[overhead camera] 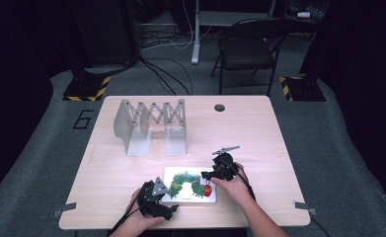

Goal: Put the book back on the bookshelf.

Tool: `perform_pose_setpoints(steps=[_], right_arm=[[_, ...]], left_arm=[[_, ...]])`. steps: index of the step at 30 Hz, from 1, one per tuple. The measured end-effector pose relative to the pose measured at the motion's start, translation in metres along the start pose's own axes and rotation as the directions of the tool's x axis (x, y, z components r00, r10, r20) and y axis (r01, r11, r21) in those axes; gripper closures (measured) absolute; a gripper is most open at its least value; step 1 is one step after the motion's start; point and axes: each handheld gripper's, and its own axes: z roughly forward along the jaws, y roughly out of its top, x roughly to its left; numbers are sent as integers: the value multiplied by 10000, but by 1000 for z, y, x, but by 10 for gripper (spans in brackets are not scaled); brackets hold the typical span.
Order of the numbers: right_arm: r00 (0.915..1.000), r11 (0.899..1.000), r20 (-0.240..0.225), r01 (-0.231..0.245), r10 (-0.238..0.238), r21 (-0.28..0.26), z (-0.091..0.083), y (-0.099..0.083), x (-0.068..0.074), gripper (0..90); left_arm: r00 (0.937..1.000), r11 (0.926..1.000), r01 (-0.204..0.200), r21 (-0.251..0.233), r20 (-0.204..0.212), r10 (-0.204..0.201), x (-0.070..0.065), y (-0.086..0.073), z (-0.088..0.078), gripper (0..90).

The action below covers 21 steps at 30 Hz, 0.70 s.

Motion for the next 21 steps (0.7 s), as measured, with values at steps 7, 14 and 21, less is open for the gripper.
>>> perform_pose_setpoints(steps=[7, 14, 21], right_arm=[[9997, 9997, -23, -238, 238, 79, -2, 1, 1, 383], [9998, 9998, 26, -178, 179, -56, -5, 2, 3, 385], [10000, 9997, 34, -46, 47, -222, -8, 3, 4, 389]], left_arm=[[10000, 10000, 30, 59, -75, -29, -1, 0, 0, 47], [9999, 9999, 99, 72, -32, -99, -2, 0, 0, 40], [9999, 9999, 125, 23, -89, -124, -3, 0, 1, 29]])
